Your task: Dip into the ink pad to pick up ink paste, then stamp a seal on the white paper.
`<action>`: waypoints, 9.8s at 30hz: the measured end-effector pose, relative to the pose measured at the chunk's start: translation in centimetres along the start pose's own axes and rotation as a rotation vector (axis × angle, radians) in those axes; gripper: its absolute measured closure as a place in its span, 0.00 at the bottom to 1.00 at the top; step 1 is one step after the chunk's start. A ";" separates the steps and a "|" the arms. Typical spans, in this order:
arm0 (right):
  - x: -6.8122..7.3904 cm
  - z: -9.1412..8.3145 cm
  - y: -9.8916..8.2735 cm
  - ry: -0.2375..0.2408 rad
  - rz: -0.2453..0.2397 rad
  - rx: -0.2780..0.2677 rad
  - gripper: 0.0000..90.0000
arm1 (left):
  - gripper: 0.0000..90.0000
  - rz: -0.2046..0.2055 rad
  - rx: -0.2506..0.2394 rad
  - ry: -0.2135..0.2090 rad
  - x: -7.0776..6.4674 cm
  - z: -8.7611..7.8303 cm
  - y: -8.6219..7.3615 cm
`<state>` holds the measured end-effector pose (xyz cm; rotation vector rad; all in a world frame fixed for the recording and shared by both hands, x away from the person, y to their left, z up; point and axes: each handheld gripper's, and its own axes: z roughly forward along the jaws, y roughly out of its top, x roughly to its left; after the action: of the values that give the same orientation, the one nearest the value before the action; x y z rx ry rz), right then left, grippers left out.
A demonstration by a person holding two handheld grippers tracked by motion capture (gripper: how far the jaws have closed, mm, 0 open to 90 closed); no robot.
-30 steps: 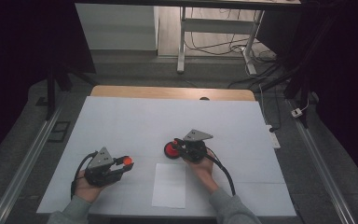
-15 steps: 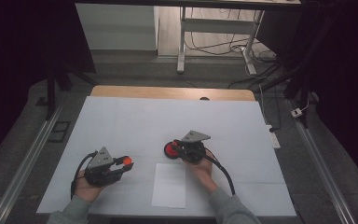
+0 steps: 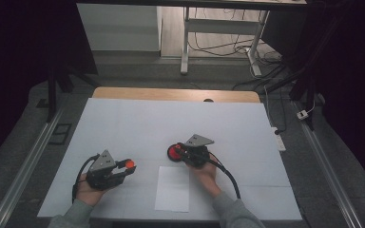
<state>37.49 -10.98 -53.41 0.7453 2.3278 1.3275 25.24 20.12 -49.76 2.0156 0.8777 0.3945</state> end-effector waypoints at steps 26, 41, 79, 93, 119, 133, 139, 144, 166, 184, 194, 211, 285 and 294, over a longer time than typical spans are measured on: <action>0.3 0.0 -0.1 -0.018 -0.011 0.000 0.82 | 0.72 -0.003 -0.003 0.011 0.0 -0.1 0.0; -0.5 -0.8 0.3 0.005 0.064 -0.072 0.81 | 0.72 0.008 -0.031 0.034 0.1 -0.4 0.0; -0.4 -4.3 2.6 0.087 0.098 -0.167 0.81 | 0.72 0.012 -0.013 0.022 0.3 0.1 0.0; 0.1 -5.3 2.6 0.108 0.085 -0.164 0.81 | 0.72 0.011 -0.008 0.019 0.3 0.3 -0.1; 0.9 -7.1 1.8 0.116 0.077 -0.165 0.81 | 0.72 0.014 -0.013 0.018 0.3 0.3 0.0; 1.3 -7.8 1.8 0.128 0.077 -0.173 0.81 | 0.72 0.013 -0.008 0.010 0.4 0.3 0.0; 1.7 -8.2 1.4 0.134 0.069 -0.162 0.81 | 0.72 0.014 -0.005 0.011 0.3 0.4 0.0; 2.0 -8.3 1.2 0.144 0.068 -0.155 0.81 | 0.72 0.013 -0.001 0.011 0.4 0.4 0.0; 3.9 -8.6 -0.1 0.210 0.035 -0.100 0.81 | 0.72 0.011 0.004 0.006 0.4 0.5 0.0; 4.9 -8.1 -0.8 0.250 0.016 -0.063 0.81 | 0.72 0.010 0.007 0.005 0.5 0.5 0.0; 5.5 -7.7 -1.1 0.274 -0.001 -0.030 0.81 | 0.72 0.009 0.009 0.005 0.5 0.5 -0.1; 6.1 -6.7 -1.9 0.285 -0.031 0.025 0.81 | 0.72 0.010 0.009 0.006 0.5 0.5 -0.1; 6.8 -5.3 -2.9 0.243 -0.087 0.109 0.81 | 0.72 0.010 0.010 0.008 0.4 0.6 -0.1; 6.8 -5.3 -2.9 0.248 -0.081 0.106 0.81 | 0.72 0.005 0.004 0.009 0.5 0.4 0.0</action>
<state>28.44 -11.67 -53.66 0.5363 2.6094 1.3356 25.81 20.22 -50.07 2.0219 0.8799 0.4051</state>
